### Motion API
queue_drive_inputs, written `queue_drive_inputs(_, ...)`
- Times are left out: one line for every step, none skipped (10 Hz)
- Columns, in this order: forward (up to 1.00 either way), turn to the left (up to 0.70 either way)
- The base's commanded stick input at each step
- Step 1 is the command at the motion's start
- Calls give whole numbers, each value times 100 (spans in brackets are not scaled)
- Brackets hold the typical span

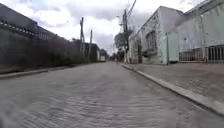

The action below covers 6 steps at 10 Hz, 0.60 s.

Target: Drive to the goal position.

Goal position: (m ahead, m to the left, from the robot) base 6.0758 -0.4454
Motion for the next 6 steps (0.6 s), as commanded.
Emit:
queue_drive_inputs(100,6)
queue_drive_inputs(100,6)
queue_drive_inputs(100,6)
queue_drive_inputs(100,6)
queue_drive_inputs(100,6)
queue_drive_inputs(100,6)
